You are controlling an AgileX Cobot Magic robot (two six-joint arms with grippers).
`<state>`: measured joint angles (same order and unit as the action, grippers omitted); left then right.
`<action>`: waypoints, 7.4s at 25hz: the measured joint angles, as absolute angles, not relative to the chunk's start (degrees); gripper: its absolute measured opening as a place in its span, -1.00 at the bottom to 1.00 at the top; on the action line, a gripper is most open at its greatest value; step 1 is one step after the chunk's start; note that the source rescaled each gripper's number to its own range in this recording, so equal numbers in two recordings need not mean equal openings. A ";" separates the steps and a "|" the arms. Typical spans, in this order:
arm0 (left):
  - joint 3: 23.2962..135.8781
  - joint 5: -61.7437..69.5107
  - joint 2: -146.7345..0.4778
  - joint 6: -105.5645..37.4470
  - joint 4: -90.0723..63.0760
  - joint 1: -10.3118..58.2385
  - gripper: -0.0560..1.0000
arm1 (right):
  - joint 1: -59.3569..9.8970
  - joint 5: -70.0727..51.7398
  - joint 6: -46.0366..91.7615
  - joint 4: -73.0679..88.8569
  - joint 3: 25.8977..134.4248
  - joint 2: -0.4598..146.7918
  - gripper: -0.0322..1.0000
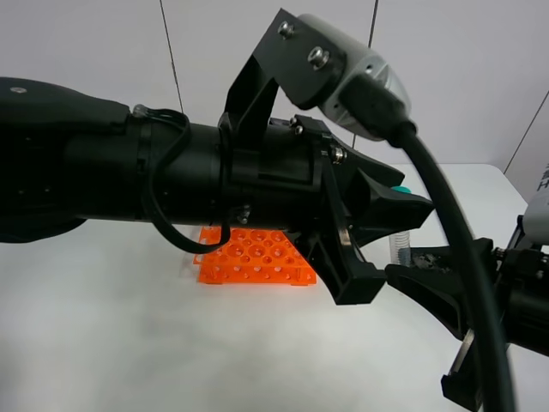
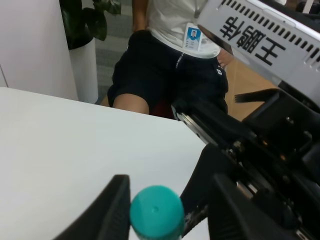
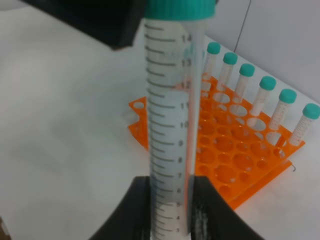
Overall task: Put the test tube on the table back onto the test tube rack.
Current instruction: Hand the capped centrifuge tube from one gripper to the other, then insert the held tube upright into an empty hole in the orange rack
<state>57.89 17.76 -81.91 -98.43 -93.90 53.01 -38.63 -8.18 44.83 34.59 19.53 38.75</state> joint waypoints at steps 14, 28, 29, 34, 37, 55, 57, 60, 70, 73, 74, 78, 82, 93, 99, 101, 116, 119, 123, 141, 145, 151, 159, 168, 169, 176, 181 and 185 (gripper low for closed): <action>57.94 17.76 -81.91 -98.43 -94.26 53.01 -0.61 | -38.69 -7.95 44.93 36.07 19.53 38.75 -0.88; 57.94 17.65 -82.20 -101.10 -97.39 53.01 -0.89 | -38.82 -7.89 45.16 37.43 19.53 38.75 -0.88; 57.94 17.65 -82.20 -101.17 -97.39 53.01 -0.89 | -38.82 -7.89 45.16 37.49 19.53 38.75 -0.88; 57.94 17.65 -82.20 -101.17 -97.44 53.01 -0.89 | -38.82 -7.89 45.21 37.51 19.53 38.75 -0.88; 57.94 17.65 -82.20 -101.17 -97.50 53.01 -0.89 | -38.82 -7.89 45.32 37.94 19.53 38.75 -0.88; 59.15 17.65 -82.26 -101.24 -97.34 53.01 -0.89 | -38.82 -7.04 45.68 40.26 19.82 38.75 -0.87; 59.15 17.74 -82.26 -101.29 -97.15 53.01 -0.89 | -38.82 -6.96 45.40 40.66 19.82 38.75 -0.63; 59.15 18.53 -82.26 -101.29 -97.15 53.01 -0.89 | -38.82 -6.72 45.16 40.91 19.82 38.75 -0.09; 59.15 18.70 -82.26 -101.36 -96.96 53.01 -0.89 | -38.82 -6.66 45.06 40.85 19.82 38.75 0.21; 59.15 17.91 -82.26 -101.36 -96.96 53.01 -0.89 | -38.82 -6.69 45.38 40.27 19.82 38.75 0.21; 59.15 17.16 -82.26 -101.36 -96.96 53.01 -0.89 | -38.82 -6.84 45.38 40.19 19.82 38.75 0.21; 59.15 15.78 -82.26 -101.36 -96.96 52.64 -0.89 | -38.82 -9.42 45.38 39.77 19.82 38.75 0.21; 59.15 15.78 -82.26 -101.36 -96.92 51.15 -0.89 | -38.82 -11.10 44.91 37.49 19.82 38.75 0.21; 59.17 14.23 -82.26 -101.43 -96.71 49.20 -0.89 | -38.82 -11.27 33.76 20.64 19.82 38.75 0.21; 59.17 14.23 -82.26 -101.43 -96.71 49.20 -0.89 | -36.68 -12.97 17.79 6.70 19.90 38.75 0.21; 59.17 14.23 -82.26 -101.43 -96.71 49.20 -0.89 | -34.79 -15.34 12.79 2.35 20.97 38.75 0.21; 59.17 14.17 -82.26 -101.43 -96.53 49.20 -0.89 | -17.95 -29.08 -2.37 -9.98 28.79 38.75 0.21; 59.17 14.22 -82.26 -101.43 -96.53 49.20 -0.89 | -14.84 -27.80 -6.24 -9.93 28.79 38.89 0.21; 59.17 14.55 -82.26 -101.43 -96.53 49.20 -0.89 | -10.65 -27.57 -12.67 -9.93 29.04 41.87 0.21; 58.63 14.74 -82.26 -101.43 -96.47 49.20 -0.89 | -8.35 -68.35 -6.54 -8.45 47.12 58.78 0.21; 58.63 15.40 -82.26 -101.43 -96.47 49.20 -0.89 | -8.35 -69.53 -3.25 1.06 47.25 58.67 0.21; 58.63 16.32 -82.26 -101.43 -96.47 49.20 -0.89 | -8.35 -69.60 -1.97 0.00 47.25 58.67 0.21; 58.63 16.48 -82.26 -101.43 -96.47 49.20 -0.89 | -8.35 -69.60 -2.26 -1.31 47.35 58.67 0.21; 58.63 17.22 -82.26 -101.43 -96.47 49.20 -0.89 | -8.35 -67.67 -3.47 -0.71 40.35 47.75 0.21; 58.63 17.48 -82.26 -101.43 -96.47 49.20 -0.89 | -8.35 -66.21 -3.52 -0.41 38.75 45.19 0.21; 58.63 19.20 -82.26 -101.43 -96.47 49.20 -0.89 | -8.35 -59.85 -3.46 -0.74 31.09 28.91 0.21; 58.63 19.32 -82.26 -101.43 -96.47 49.20 -0.89 | -8.35 -58.36 -3.46 -2.48 30.59 22.27 0.21; 58.63 19.62 -82.26 -101.43 -96.41 49.20 -0.89 | -8.35 -58.00 -3.46 -3.21 30.59 20.60 0.21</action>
